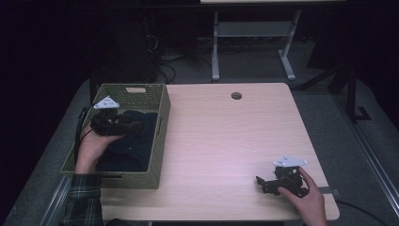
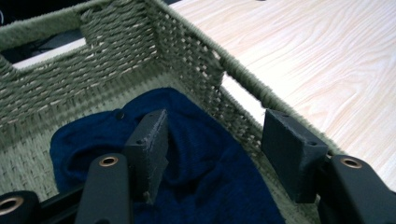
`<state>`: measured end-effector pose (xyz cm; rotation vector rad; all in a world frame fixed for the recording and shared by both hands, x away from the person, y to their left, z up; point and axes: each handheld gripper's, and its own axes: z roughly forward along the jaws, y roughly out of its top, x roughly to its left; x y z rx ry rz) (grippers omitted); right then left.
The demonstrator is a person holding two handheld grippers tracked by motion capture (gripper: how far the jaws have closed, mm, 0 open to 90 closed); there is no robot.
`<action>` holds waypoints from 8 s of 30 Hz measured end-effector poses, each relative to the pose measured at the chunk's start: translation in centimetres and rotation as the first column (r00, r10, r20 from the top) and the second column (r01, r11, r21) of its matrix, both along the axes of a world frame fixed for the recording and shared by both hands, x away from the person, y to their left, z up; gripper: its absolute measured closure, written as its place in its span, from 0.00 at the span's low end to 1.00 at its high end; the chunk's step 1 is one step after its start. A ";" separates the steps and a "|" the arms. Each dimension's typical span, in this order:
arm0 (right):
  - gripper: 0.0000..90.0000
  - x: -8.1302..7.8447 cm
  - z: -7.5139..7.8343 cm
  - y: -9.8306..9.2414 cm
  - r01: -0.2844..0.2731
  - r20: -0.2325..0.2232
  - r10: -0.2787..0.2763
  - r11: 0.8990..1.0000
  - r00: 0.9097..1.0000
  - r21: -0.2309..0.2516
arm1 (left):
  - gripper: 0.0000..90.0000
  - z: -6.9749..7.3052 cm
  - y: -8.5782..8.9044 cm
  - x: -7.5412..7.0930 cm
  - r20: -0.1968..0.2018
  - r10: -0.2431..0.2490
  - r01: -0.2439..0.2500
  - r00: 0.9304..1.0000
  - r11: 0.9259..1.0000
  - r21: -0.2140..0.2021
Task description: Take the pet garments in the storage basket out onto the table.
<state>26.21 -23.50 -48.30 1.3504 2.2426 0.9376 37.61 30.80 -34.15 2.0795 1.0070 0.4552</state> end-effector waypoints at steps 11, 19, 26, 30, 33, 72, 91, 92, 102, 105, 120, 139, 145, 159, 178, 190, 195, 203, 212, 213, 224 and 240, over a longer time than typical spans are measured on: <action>0.01 0.0 0.0 0.0 -0.002 0.004 0.002 1.000 1.000 -0.002 | 0.44 -2.1 0.9 1.0 -0.071 0.039 -0.035 0.997 0.998 0.050; 0.01 0.0 0.0 0.0 -0.002 0.004 0.002 1.000 1.000 -0.002 | 0.44 -3.1 1.0 1.5 -0.117 0.045 -0.035 0.992 0.996 0.083; 0.01 0.0 0.0 0.0 -0.002 0.004 0.002 1.000 1.000 -0.002 | 0.41 -4.4 0.9 2.1 -0.172 0.066 -0.040 0.983 0.988 0.149; 0.00 0.0 0.0 0.0 -0.002 0.004 0.002 1.000 1.000 -0.002 | 0.39 -5.4 0.7 2.5 -0.199 0.076 -0.039 0.977 0.982 0.185; 0.01 0.0 0.0 0.0 -0.002 0.004 0.002 1.000 1.000 -0.002 | 0.39 -5.8 0.7 2.6 -0.205 0.092 -0.048 0.974 0.976 0.211; 0.01 0.0 0.0 0.0 -0.002 0.004 0.002 1.000 1.000 -0.002 | 0.86 -6.1 1.7 3.0 -0.363 0.121 -0.079 0.924 0.988 0.130; 0.01 0.0 0.0 0.0 -0.002 0.004 0.002 1.000 1.000 -0.002 | 0.88 0.0 4.5 0.5 -0.102 0.140 -0.162 0.985 0.953 -0.257; 0.01 0.0 0.0 0.0 -0.002 0.004 0.002 1.000 1.000 -0.002 | 0.88 0.2 4.6 0.3 -0.091 0.133 -0.153 0.987 0.951 -0.269; 0.01 0.0 0.0 0.0 -0.002 0.004 0.002 1.000 1.000 -0.002 | 0.88 2.5 4.1 -0.9 0.021 0.092 -0.079 0.996 0.937 -0.340; 0.01 0.0 0.0 0.0 -0.002 0.004 0.002 1.000 1.000 -0.002 | 0.87 3.0 3.8 -1.2 0.051 0.078 -0.055 0.996 0.935 -0.351; 0.01 0.0 0.0 0.0 -0.002 0.004 0.002 1.000 1.000 -0.002 | 0.87 6.4 1.2 -2.5 0.173 0.022 0.046 0.985 0.925 -0.377; 0.00 0.0 0.0 0.0 -0.001 0.003 0.001 1.000 1.000 -0.001 | 0.87 8.9 -4.6 -1.9 0.243 -0.123 0.215 0.962 0.892 -0.398; 0.01 0.0 0.0 0.0 0.000 0.002 0.000 1.000 1.000 0.000 | 0.87 9.1 -6.5 -1.8 0.246 -0.175 0.264 0.954 0.878 -0.400; 0.00 0.0 0.0 0.0 -0.002 0.005 0.002 1.000 1.000 -0.002 | 0.87 8.8 -11.5 -1.2 0.251 -0.261 0.344 0.932 0.854 -0.390; 0.01 0.0 0.0 0.0 -0.002 0.004 0.002 1.000 1.000 -0.001 | 0.87 5.9 -18.4 -0.3 0.206 -0.366 0.419 0.907 0.828 -0.374; 0.01 0.0 0.0 0.0 -0.002 0.004 0.002 1.000 1.000 -0.001 | 0.87 3.4 -21.5 -0.1 0.175 -0.393 0.430 0.903 0.828 -0.359; 0.01 0.0 0.0 0.0 -0.002 0.005 0.002 1.000 1.000 -0.001 | 0.87 2.0 -22.9 0.2 0.147 -0.410 0.435 0.900 0.830 -0.349; 0.01 0.0 0.0 0.0 -0.002 0.005 0.002 1.000 1.000 -0.001 | 0.87 -0.6 -25.6 0.5 0.081 -0.449 0.450 0.890 0.836 -0.314; 0.01 0.0 0.0 0.0 0.000 0.001 0.000 1.000 1.000 0.000 | 0.87 -3.8 -27.9 1.6 -0.001 -0.457 0.438 0.890 0.854 -0.279; 0.01 0.0 0.0 0.0 -0.002 0.004 0.002 1.000 1.000 -0.003 | 0.87 -4.2 -28.1 1.8 -0.011 -0.458 0.437 0.889 0.856 -0.276; 0.01 0.0 0.0 0.0 -0.001 0.005 0.001 1.000 1.000 0.002 | 0.87 -7.9 -30.2 3.6 -0.085 -0.453 0.425 0.887 0.875 -0.231; 0.01 0.0 0.0 0.0 -0.001 0.003 0.001 1.000 1.000 0.000 | 0.59 -8.6 -30.5 4.2 -0.087 -0.448 0.425 0.890 0.883 -0.199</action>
